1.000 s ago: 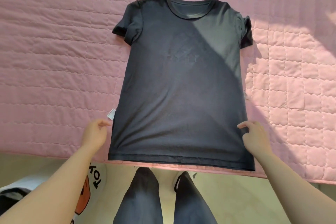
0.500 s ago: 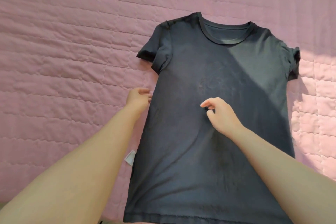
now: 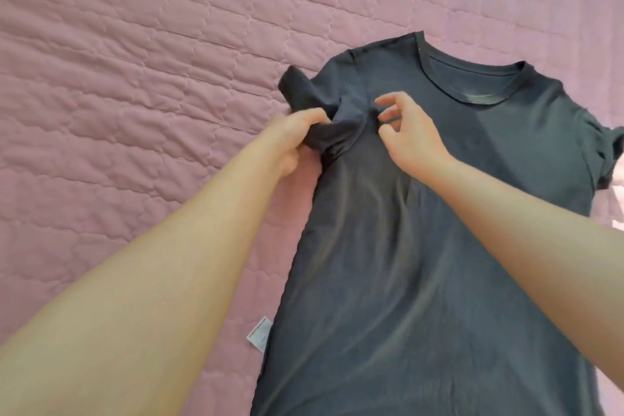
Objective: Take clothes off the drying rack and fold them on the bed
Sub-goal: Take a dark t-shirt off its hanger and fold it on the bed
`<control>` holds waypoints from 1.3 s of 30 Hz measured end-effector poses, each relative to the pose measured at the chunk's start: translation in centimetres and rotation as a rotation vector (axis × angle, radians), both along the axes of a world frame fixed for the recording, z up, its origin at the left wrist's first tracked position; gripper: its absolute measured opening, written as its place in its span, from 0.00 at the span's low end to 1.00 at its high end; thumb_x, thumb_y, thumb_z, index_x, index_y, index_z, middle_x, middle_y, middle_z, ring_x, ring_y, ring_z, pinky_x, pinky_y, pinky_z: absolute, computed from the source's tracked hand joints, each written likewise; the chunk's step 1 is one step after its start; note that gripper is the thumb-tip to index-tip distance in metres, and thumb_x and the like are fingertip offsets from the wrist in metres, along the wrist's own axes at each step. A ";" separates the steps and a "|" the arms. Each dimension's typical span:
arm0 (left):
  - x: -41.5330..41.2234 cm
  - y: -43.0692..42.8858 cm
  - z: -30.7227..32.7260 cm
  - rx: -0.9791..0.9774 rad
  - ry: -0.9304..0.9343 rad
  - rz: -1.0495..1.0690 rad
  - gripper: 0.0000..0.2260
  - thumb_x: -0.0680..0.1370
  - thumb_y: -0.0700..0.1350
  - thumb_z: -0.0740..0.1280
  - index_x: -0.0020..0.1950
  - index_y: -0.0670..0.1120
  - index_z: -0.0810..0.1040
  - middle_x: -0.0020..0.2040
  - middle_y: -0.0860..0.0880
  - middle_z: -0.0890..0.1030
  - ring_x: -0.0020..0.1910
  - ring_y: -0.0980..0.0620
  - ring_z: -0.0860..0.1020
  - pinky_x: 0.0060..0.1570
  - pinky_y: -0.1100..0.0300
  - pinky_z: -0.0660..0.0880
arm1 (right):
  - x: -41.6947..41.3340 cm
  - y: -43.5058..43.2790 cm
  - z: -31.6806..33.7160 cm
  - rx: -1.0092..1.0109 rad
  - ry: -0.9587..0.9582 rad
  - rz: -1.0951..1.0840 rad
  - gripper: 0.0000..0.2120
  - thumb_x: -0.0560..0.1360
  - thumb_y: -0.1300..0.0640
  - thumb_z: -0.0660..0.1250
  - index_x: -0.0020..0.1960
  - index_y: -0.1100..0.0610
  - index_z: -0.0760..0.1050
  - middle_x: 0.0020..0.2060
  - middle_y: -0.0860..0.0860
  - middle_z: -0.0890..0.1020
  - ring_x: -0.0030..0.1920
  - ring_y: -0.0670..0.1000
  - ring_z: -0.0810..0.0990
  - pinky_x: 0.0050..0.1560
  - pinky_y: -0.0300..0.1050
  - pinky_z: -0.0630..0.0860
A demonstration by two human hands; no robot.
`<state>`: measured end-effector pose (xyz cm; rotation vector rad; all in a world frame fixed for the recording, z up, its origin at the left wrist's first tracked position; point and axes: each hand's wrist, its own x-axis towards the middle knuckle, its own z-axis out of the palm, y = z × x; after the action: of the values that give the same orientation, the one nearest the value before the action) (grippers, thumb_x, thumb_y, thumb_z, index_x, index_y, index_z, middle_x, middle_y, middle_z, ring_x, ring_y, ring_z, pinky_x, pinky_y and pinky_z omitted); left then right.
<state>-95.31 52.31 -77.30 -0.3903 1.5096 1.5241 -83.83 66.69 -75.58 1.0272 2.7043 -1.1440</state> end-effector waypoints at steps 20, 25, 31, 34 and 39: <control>0.8 -7.2 -1.0 -0.059 0.137 -0.036 0.12 0.74 0.31 0.69 0.55 0.41 0.76 0.49 0.44 0.81 0.48 0.49 0.82 0.49 0.59 0.81 | -9.4 -9.8 -0.7 -0.009 -0.396 0.139 0.50 0.63 0.29 0.70 0.72 0.58 0.60 0.68 0.58 0.66 0.68 0.60 0.65 0.65 0.53 0.68; 7.8 -9.8 -0.7 -0.127 0.193 -0.217 0.23 0.69 0.37 0.77 0.62 0.43 0.76 0.53 0.48 0.81 0.50 0.55 0.80 0.50 0.68 0.76 | -8.6 -10.6 -1.3 0.013 -0.257 0.037 0.18 0.76 0.60 0.62 0.65 0.58 0.68 0.63 0.59 0.70 0.64 0.60 0.69 0.57 0.47 0.68; 14.6 -11.5 -0.1 -0.282 0.357 -0.548 0.14 0.70 0.49 0.73 0.53 0.55 0.76 0.49 0.59 0.82 0.48 0.60 0.80 0.53 0.55 0.78 | -7.5 -6.8 1.7 -0.803 -0.043 -0.582 0.11 0.79 0.63 0.52 0.42 0.53 0.69 0.47 0.56 0.83 0.50 0.54 0.82 0.56 0.51 0.77; 17.2 -12.0 0.9 -0.382 0.470 -0.686 0.19 0.72 0.53 0.69 0.62 0.59 0.72 0.53 0.64 0.79 0.53 0.60 0.78 0.53 0.54 0.77 | -5.7 -5.3 2.5 -0.781 -0.075 -0.344 0.03 0.78 0.55 0.64 0.48 0.54 0.71 0.51 0.53 0.81 0.53 0.52 0.80 0.54 0.50 0.78; 19.4 -12.2 1.9 -0.586 0.562 -0.659 0.16 0.75 0.55 0.67 0.58 0.51 0.69 0.51 0.56 0.78 0.52 0.52 0.76 0.49 0.53 0.75 | -4.0 -8.5 0.1 -0.054 -0.130 0.271 0.36 0.65 0.42 0.74 0.69 0.53 0.66 0.62 0.52 0.67 0.63 0.52 0.66 0.61 0.48 0.69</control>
<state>-75.93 40.12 -75.37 0.2358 2.2388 0.6677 -87.78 58.16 -75.45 0.6757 2.5945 -1.0558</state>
